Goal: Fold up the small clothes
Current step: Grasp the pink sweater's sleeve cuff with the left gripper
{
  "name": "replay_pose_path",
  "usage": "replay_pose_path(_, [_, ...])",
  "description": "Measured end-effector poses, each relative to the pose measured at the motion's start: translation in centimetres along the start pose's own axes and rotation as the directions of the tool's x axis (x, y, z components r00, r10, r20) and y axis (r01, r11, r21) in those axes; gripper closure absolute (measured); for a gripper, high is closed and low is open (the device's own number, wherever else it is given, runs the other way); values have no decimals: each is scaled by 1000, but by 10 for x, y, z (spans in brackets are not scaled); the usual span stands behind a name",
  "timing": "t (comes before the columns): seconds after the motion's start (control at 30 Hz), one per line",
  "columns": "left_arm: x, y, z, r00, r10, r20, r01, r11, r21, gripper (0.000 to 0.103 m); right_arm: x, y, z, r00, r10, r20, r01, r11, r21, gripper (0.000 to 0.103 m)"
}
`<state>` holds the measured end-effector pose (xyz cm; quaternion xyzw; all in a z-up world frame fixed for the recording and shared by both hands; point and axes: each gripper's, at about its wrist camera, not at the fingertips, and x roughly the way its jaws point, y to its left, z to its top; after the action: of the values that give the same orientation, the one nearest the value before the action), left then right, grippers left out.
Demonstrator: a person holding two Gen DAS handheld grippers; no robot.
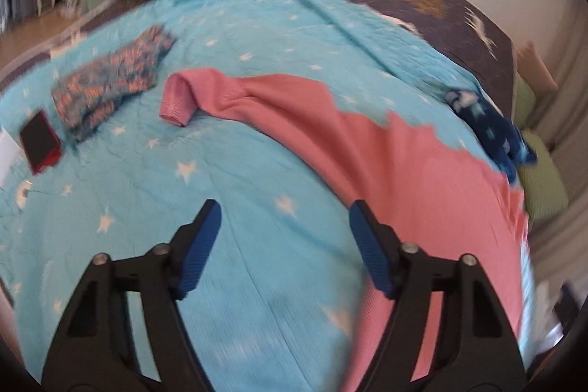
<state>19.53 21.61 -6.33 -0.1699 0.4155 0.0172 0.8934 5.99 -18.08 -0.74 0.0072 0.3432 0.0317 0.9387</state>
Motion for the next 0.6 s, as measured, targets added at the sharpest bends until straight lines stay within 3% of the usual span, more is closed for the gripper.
replay_pose_path(0.1, [46,39,35,999,15,-40,-19,993,-117,36,24,15,12,998,44,-34,-45,998,-37,0])
replay_pose_path(0.3, [101,85,73,994,98,-48,-107,965,-241,40,73,49,31,988,103,-116,-115,988,-106,0])
replay_pose_path(0.37, [116,94,86,993,98,-58,-110,954,-278,48,89,61,35,985,101,-137,-119,984,-134,0])
replay_pose_path(0.53, [129,94,111,996,70,-53,-83,952,-296,94,117,79,38,982,101,-161,-130,975,-182,0])
replay_pose_path(0.6, [125,91,122,997,71,-15,-72,953,-294,97,128,82,39,981,95,-170,-126,975,-184,0])
